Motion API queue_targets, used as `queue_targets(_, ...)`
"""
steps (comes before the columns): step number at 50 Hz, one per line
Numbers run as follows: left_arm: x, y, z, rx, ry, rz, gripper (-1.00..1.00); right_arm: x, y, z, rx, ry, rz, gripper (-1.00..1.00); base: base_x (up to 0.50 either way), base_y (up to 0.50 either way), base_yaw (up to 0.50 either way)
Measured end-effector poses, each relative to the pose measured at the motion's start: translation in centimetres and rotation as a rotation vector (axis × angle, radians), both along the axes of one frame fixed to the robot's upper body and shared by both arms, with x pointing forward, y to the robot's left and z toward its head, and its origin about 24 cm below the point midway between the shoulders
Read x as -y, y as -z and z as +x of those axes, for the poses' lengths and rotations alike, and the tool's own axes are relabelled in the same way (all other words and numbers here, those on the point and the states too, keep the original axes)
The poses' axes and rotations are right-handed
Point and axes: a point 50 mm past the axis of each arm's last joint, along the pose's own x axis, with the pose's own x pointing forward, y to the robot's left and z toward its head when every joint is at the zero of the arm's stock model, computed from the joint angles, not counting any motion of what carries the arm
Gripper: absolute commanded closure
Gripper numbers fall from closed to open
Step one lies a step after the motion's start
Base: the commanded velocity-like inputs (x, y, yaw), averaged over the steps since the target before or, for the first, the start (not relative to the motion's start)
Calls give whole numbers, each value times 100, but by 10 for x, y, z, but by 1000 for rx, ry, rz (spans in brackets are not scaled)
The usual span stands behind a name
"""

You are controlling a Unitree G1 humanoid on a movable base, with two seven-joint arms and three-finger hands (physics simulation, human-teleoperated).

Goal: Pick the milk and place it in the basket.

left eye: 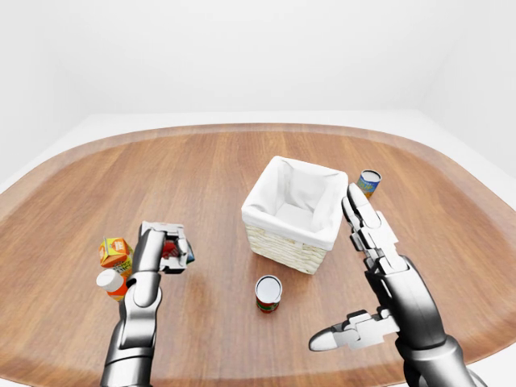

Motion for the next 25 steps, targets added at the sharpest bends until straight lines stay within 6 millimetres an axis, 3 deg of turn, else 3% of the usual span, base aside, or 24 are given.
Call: queue_targets(25, -1, -46, -2, 84, 17, 55, 100, 0, 0, 0, 5, 4, -4, -100, 0, 0, 0)
